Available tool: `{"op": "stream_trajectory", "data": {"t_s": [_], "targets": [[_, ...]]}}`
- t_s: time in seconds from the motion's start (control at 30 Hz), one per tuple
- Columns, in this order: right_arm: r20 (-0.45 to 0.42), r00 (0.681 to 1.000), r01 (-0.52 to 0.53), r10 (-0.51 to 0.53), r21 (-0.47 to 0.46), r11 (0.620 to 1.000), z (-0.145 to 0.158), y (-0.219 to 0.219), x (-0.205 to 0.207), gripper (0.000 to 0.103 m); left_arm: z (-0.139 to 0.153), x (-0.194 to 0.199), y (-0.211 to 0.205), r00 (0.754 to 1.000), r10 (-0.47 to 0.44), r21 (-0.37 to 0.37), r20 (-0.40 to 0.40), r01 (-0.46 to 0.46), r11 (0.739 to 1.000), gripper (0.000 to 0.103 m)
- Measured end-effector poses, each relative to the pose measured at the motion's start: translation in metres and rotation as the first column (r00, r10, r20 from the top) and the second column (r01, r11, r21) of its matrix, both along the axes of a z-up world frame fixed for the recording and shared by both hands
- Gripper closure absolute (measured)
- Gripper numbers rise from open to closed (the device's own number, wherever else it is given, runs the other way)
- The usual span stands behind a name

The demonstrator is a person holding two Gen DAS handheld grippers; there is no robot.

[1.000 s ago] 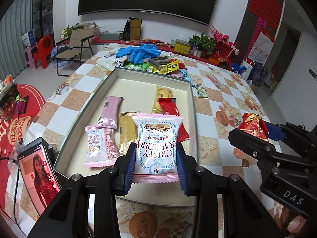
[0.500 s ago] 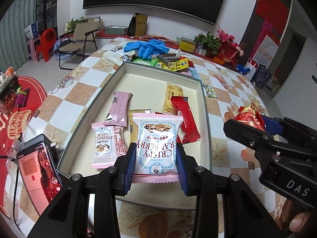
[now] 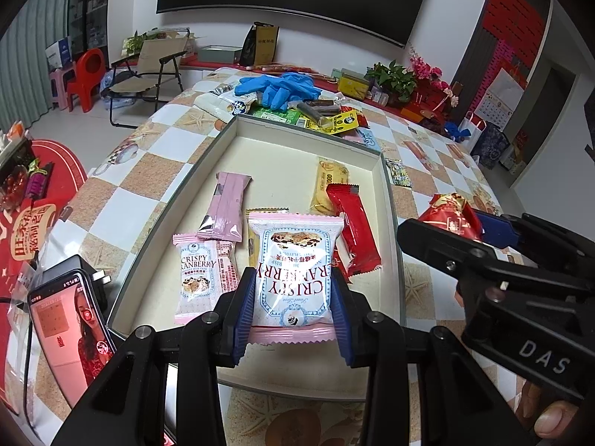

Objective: Organize snacks
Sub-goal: 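Carry the white packet in the left tool while the right tool carries the candy over the tray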

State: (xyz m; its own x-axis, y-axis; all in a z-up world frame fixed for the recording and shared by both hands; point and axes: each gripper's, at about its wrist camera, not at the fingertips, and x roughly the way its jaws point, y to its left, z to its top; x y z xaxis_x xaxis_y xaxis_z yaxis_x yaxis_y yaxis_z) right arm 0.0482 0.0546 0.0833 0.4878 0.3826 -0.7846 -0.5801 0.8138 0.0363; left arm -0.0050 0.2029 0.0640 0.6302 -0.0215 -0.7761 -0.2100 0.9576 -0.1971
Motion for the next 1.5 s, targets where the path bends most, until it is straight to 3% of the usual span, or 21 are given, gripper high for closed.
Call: {"op": "stream_trajectory", "data": {"t_s": [1.5], "targets": [[0.013, 1.0, -0.026, 0.026, 0.004, 1.0, 0.006, 0.02, 0.024, 0.054, -0.006, 0.017, 0.013, 1.0, 0.018, 0.024, -0.022, -0.017, 1.0, 0.062]]}}
